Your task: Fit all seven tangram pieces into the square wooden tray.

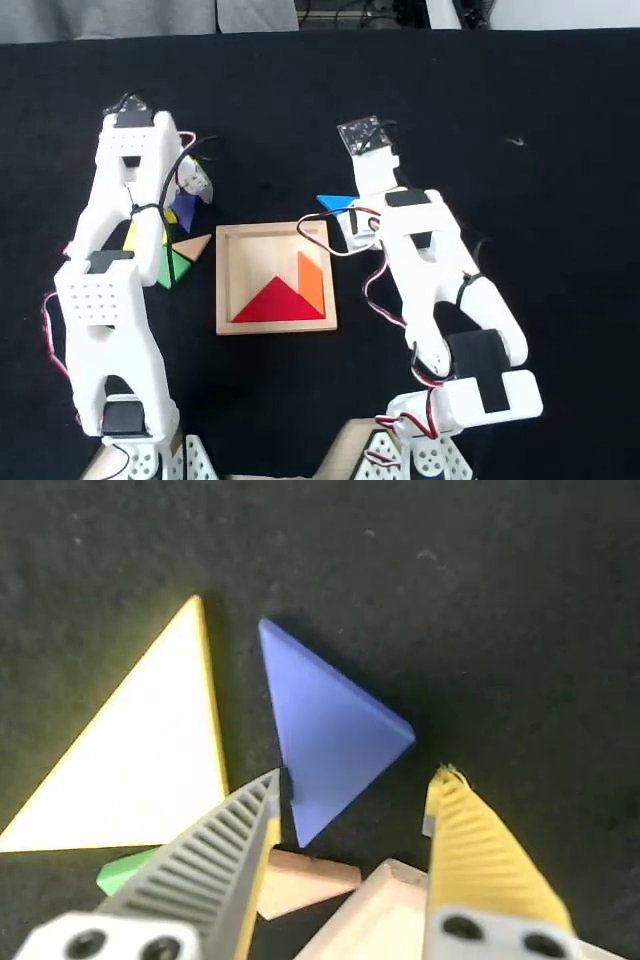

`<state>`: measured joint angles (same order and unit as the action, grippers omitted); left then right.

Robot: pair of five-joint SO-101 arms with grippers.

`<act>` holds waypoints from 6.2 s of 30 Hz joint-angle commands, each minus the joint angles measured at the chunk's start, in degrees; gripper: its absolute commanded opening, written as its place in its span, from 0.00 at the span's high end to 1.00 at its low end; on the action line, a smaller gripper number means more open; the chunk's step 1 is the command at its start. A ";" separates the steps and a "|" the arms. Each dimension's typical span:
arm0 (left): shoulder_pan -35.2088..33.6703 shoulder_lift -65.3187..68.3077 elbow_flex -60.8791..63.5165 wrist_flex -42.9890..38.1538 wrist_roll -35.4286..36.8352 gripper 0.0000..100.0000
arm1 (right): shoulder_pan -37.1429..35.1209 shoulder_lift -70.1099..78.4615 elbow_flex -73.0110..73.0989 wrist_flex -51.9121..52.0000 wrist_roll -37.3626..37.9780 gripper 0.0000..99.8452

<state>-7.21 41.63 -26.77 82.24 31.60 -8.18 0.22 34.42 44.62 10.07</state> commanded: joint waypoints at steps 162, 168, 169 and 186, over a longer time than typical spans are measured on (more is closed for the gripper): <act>-4.35 -44.92 57.98 -23.12 -25.49 0.85 | -3.87 -3.47 -17.19 26.90 -15.91 0.94; -4.35 -44.92 57.98 -23.12 -26.02 0.85 | -3.87 -3.21 -17.19 27.34 -15.82 0.86; -4.35 -44.92 57.98 -23.38 -26.02 0.85 | -3.87 -3.21 -17.19 27.34 -15.82 0.86; -1.80 -56.62 65.10 -25.67 -25.93 0.74 | -3.87 -3.12 -17.19 27.25 -13.45 0.86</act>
<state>-11.43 -9.36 36.53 58.42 5.58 -11.25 0.22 20.26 71.52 -4.09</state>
